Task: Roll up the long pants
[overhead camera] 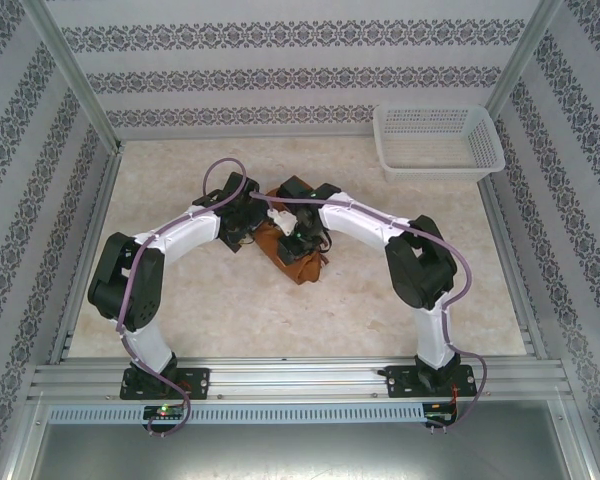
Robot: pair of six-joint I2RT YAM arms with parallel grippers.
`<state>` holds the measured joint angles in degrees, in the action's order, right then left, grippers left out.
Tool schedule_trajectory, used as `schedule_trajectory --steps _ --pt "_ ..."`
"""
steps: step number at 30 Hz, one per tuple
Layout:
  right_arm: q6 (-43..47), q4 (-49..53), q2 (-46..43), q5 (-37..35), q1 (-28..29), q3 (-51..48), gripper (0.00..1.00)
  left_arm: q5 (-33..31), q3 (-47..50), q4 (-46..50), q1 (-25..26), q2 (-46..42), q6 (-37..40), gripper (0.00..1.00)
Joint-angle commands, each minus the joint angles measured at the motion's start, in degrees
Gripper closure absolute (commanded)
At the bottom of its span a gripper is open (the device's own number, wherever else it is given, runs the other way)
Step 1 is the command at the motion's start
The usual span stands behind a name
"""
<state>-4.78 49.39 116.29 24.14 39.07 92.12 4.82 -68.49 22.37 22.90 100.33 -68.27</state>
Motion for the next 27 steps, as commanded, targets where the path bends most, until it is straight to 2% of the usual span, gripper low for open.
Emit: schedule_trajectory --steps 1,10,14,18,19,20,21,22,24,25,27 --pt "-8.02 -1.56 0.63 20.45 -2.81 -0.87 1.00 0.31 0.62 3.49 1.25 -0.10 0.15 0.00" --pt "-11.21 -5.43 4.12 28.91 -4.94 -3.10 1.00 -0.92 -1.17 2.84 1.46 -2.08 0.98 0.00" --pt "-12.49 -7.12 5.47 33.59 -4.81 -5.23 1.00 -0.79 0.20 -0.39 2.50 -0.92 0.95 0.00" --pt "-10.67 -5.60 6.05 35.27 -4.79 -6.71 1.00 -0.17 2.28 -6.45 3.82 2.46 1.47 0.00" --pt "-9.23 -3.80 6.30 35.36 -4.75 -6.52 1.00 0.55 2.69 -8.25 4.07 3.78 1.63 0.05" --pt "-8.30 -2.60 6.31 35.05 -4.79 -6.54 1.00 1.03 2.88 -9.35 4.32 5.25 1.74 0.26" --pt "-7.15 -1.06 6.21 33.76 -4.88 -6.58 1.00 1.80 2.98 -10.34 4.40 6.83 1.64 0.65" --pt "-5.85 0.57 5.99 31.87 -4.89 -6.64 1.00 2.46 3.03 -10.91 4.55 8.33 1.50 0.98" --pt "-4.25 3.01 5.13 27.29 -4.99 -6.89 1.00 2.77 2.49 -10.29 4.73 10.55 1.11 1.00" --pt "-3.54 3.93 4.24 23.69 -4.80 -7.16 0.96 2.93 2.57 -10.40 4.77 11.28 1.19 1.00" --pt "-2.86 5.09 1.67 15.47 -4.09 -7.93 0.56 2.91 2.05 -9.02 4.80 12.28 0.90 1.00"
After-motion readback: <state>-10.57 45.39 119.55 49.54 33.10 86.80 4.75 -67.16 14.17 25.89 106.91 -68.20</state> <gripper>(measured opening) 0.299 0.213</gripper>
